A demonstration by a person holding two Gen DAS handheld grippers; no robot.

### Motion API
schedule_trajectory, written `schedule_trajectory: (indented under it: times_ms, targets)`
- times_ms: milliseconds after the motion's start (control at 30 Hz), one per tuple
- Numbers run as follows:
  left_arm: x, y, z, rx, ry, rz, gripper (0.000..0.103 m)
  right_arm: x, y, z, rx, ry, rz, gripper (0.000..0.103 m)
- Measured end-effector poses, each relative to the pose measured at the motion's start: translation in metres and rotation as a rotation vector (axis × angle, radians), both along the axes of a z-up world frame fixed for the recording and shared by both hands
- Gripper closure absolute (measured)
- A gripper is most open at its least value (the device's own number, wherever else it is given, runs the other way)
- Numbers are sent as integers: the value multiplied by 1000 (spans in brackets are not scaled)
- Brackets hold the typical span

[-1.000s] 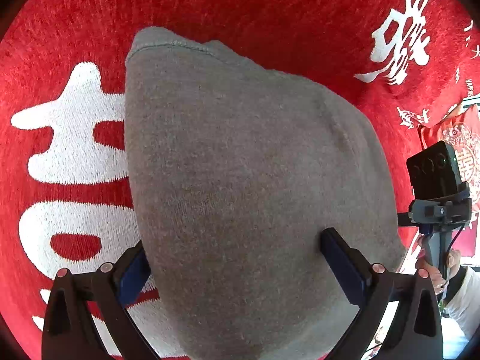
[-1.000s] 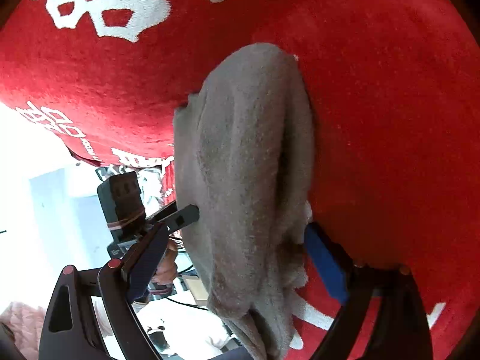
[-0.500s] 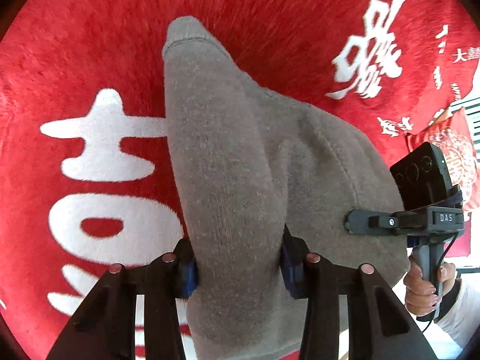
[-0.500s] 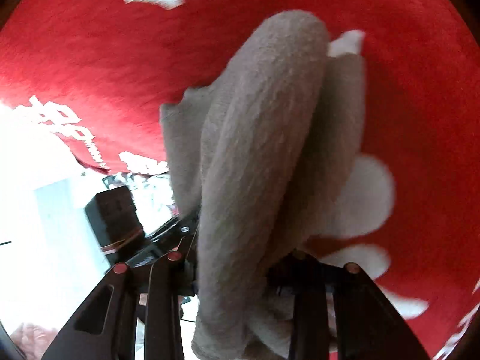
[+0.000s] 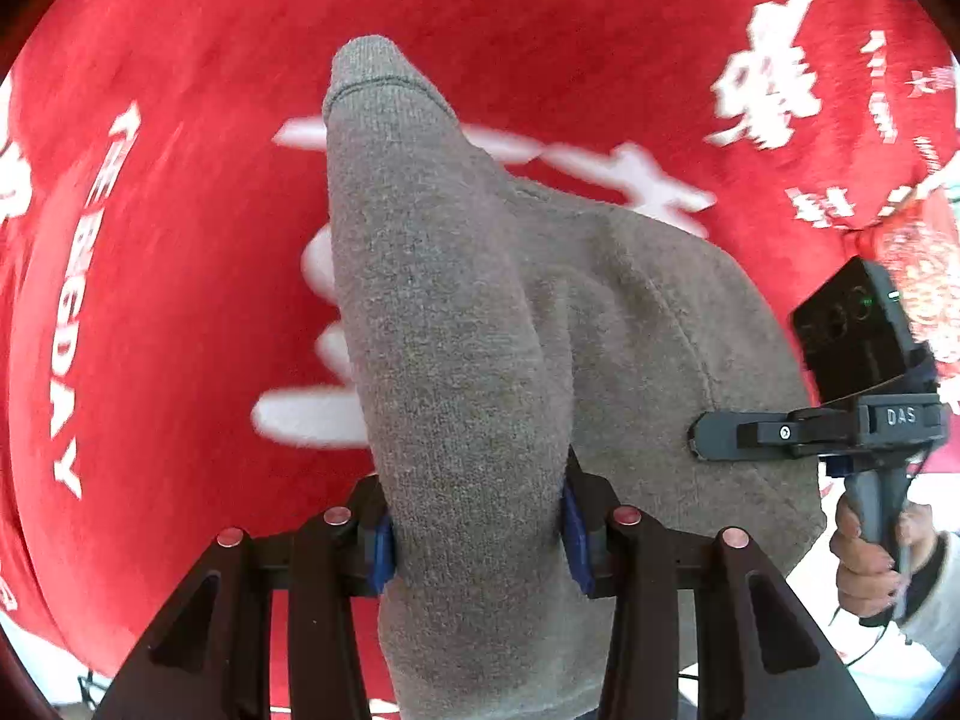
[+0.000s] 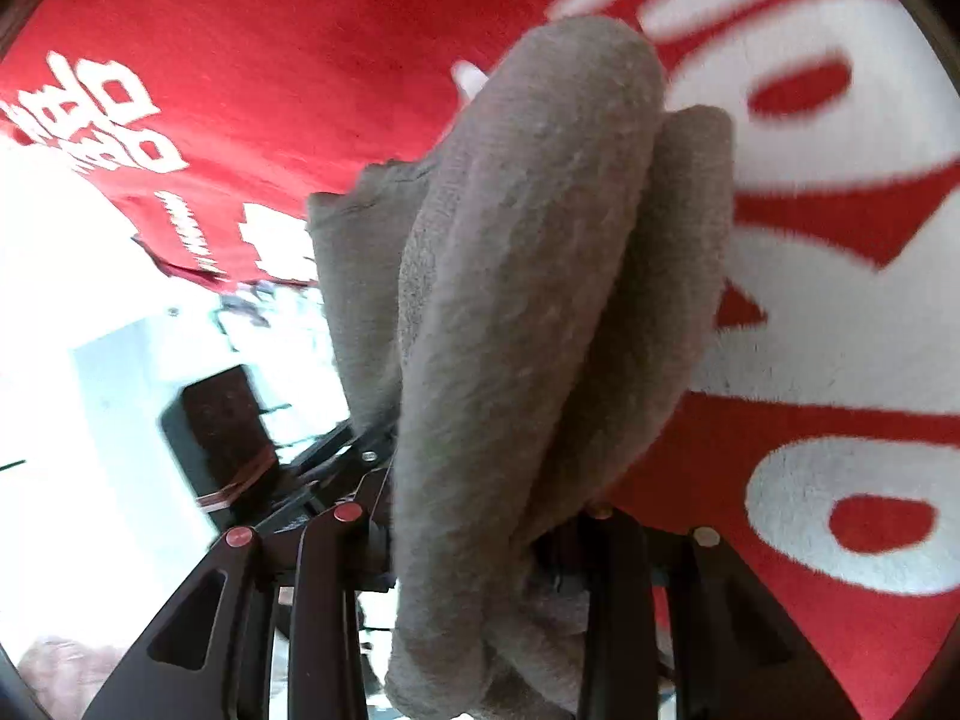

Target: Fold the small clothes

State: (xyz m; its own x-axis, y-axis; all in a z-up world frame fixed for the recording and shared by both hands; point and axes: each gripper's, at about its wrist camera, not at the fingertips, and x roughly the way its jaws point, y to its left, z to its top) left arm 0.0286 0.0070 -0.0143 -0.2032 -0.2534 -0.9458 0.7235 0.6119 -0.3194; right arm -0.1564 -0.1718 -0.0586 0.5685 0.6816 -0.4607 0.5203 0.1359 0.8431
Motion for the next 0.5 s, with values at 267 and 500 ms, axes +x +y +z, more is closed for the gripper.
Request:
schedule_trajectory:
  times_ms: [267,500]
  targets:
    - [9,29,10,-37,-69,79,56,17,9,25,-339,183,168,47]
    - [36,27,-7,50,-186,191,57,2,3,39,-565,294,134,88]
